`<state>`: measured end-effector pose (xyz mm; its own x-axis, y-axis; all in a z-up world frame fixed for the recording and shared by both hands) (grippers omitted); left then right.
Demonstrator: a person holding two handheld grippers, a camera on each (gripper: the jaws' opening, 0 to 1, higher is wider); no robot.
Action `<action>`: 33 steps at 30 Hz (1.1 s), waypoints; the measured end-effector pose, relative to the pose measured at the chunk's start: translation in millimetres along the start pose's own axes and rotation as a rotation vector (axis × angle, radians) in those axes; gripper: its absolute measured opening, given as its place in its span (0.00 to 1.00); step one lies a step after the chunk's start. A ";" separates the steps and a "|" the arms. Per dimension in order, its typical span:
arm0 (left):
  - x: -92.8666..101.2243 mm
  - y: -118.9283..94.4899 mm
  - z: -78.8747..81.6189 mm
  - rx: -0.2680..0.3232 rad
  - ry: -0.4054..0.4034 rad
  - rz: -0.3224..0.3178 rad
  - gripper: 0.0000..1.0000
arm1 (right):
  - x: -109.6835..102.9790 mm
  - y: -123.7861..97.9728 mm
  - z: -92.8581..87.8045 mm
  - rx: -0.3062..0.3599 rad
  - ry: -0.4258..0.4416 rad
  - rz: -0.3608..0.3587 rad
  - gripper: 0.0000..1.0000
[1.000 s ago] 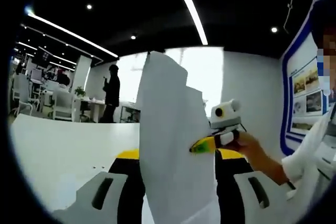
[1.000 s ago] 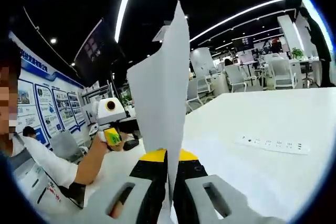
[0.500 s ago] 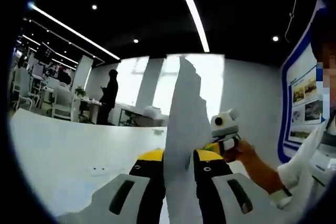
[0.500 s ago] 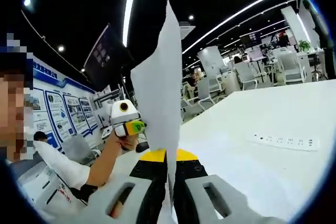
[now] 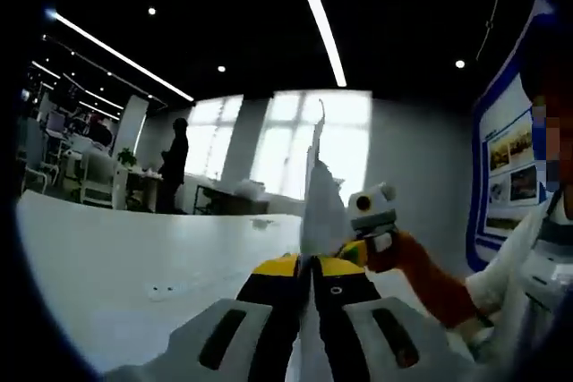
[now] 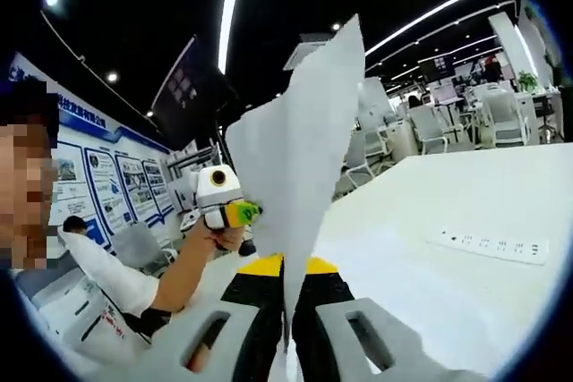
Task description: Organize the stack of printing papers by aligning and flattening the scattered papers on the table
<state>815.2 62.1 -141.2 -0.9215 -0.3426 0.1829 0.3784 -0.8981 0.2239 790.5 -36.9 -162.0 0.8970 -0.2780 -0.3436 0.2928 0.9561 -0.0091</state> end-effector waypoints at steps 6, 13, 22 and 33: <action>-2.3 1.3 -5.9 -0.024 0.011 0.017 0.18 | -8.9 3.7 -2.1 -0.010 -0.031 0.023 0.00; -2.1 1.7 -5.6 -0.021 -0.007 0.005 0.16 | -5.2 10.3 -8.0 -0.031 -0.025 0.016 0.00; -1.3 3.7 -8.8 -0.036 -0.020 0.006 0.16 | -11.5 17.6 -15.0 -0.060 -0.028 0.035 0.00; -2.0 3.7 -2.6 -0.014 -0.031 0.008 0.16 | -11.4 22.2 -18.0 -0.069 -0.022 0.045 0.00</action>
<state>818.1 58.7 -143.2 -0.9150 -0.3415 0.2146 0.3846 -0.8992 0.2088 780.8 -10.8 -175.2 0.9159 -0.2358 -0.3247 0.2294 0.9716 -0.0587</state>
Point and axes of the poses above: the point that each gripper's makers call its tool centre point, and the gripper's own axes: y roughly forward along the fingers, x roughly to its right, z roughly out of its top, the point moved 2 cm from there along -y, roughly backward along the fingers, and after that the axes turned 5 degrees about x, right-handed, at the moved point
